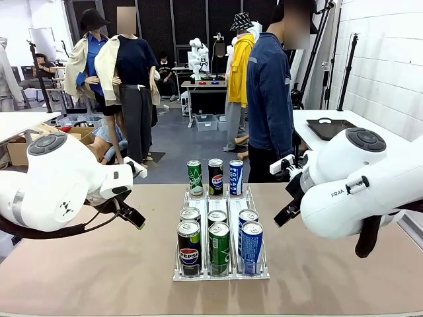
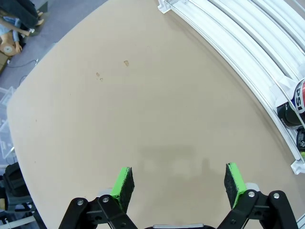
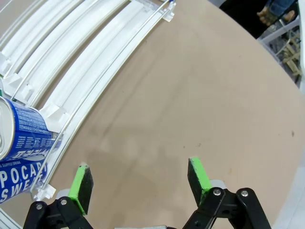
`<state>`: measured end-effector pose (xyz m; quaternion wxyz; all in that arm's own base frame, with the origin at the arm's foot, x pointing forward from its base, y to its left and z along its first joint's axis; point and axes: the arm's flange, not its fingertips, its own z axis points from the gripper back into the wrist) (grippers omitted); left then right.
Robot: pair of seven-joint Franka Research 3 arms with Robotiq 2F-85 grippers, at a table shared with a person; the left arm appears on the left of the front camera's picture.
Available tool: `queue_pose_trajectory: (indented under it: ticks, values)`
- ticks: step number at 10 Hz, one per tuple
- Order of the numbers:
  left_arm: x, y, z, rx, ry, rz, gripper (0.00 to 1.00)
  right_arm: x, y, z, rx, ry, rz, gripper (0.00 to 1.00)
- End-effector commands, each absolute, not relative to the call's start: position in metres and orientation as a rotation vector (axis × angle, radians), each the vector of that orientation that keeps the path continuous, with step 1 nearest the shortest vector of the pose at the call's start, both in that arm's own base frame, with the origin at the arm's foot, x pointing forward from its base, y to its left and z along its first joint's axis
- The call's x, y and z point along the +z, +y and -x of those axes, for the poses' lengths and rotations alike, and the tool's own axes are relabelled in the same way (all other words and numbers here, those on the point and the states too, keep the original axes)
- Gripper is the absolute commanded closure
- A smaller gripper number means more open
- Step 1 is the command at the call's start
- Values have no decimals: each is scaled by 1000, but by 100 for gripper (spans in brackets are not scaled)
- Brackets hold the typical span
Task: Retrieve and hand over the desired beverage to the person.
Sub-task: Pick up a can of the same type that the person held from the Automatic Can Dispenser.
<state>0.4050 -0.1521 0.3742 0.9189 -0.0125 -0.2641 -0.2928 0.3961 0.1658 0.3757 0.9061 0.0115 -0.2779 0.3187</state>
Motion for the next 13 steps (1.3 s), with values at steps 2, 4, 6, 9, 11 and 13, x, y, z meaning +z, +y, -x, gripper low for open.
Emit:
queue_pose_trajectory:
  ticks: [2,4,6,9,11,13]
  values:
    - [403,-142,-421,-588,-494,82,0,407,150,-398,652,-574,-105,0]
    - [426,-131,-434,-613,-408,159,0,435,136,-406,636,-550,-198,0]
    - [467,-105,-447,-576,-413,318,0,473,114,-416,577,-512,-225,0]
    - [499,-58,-460,-561,-375,567,0,517,70,-424,510,-499,-384,0]
    - [520,-25,-458,-496,-435,709,0,534,24,-425,470,-533,-580,0]
    - [531,24,-454,-413,-498,814,0,551,-25,-407,430,-642,-778,0]
